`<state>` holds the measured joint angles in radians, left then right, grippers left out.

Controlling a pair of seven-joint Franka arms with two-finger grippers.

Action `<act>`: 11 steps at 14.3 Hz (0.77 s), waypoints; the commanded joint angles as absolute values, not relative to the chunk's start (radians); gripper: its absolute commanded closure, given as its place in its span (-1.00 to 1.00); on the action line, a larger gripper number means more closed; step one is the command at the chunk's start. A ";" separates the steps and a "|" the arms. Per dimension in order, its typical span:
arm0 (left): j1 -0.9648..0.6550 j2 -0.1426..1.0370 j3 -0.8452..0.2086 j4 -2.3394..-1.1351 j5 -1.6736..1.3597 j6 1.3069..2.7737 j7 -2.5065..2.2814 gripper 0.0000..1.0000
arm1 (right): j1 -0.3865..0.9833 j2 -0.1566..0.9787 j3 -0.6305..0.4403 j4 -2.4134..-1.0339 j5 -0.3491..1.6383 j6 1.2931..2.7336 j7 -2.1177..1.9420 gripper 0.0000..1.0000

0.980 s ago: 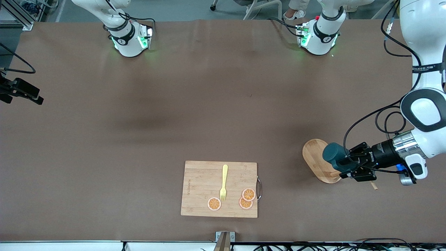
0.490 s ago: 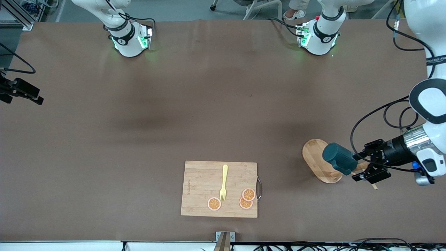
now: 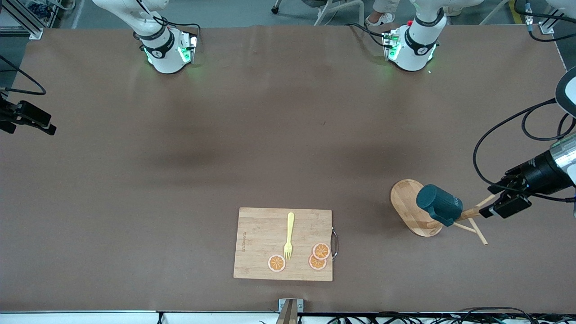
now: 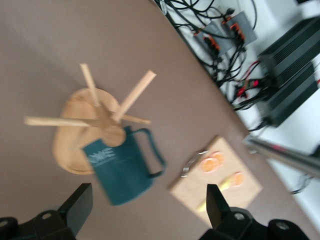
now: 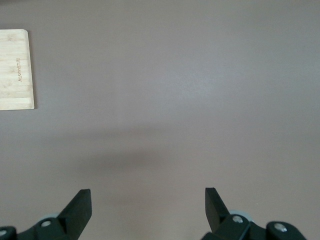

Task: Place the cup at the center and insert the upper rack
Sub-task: 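Open the left gripper and withdraw it from the mug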

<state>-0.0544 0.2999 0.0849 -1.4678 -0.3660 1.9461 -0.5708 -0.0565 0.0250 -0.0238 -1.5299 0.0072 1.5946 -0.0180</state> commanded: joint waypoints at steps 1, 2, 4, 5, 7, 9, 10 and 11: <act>-0.051 0.207 0.084 -1.519 -0.260 1.853 -0.381 -1.00 | -0.061 0.008 -0.020 -1.542 0.009 1.595 -0.021 -1.00; -0.049 0.180 0.084 -1.528 -0.241 1.827 -0.298 -1.00 | -0.061 0.008 -0.020 -1.542 0.009 1.595 -0.021 -1.00; -0.049 0.128 0.086 -1.548 -0.192 1.775 -0.128 -1.00 | -0.061 0.008 -0.020 -1.542 0.009 1.595 -0.021 -1.00; -0.051 0.109 0.084 -1.551 -0.169 1.755 -0.097 -1.00 | -0.061 0.008 -0.020 -1.542 0.009 1.595 -0.021 -1.00; -0.057 0.078 0.078 -1.552 -0.140 1.714 -0.091 -1.00 | -0.061 0.009 -0.020 -1.542 0.009 1.595 -0.021 -1.00; -0.051 0.040 0.069 -1.557 -0.121 1.668 -0.054 -1.00 | -0.061 0.009 -0.020 -1.542 0.009 1.595 -0.021 -1.00; -0.052 0.031 0.069 -1.559 -0.121 1.660 -0.049 -1.00 | -0.061 0.009 -0.020 -1.542 0.009 1.595 -0.021 -1.00; -0.054 0.022 0.068 -1.557 -0.121 1.658 -0.045 -1.00 | -0.061 0.009 -0.020 -1.542 0.009 1.595 -0.021 -1.00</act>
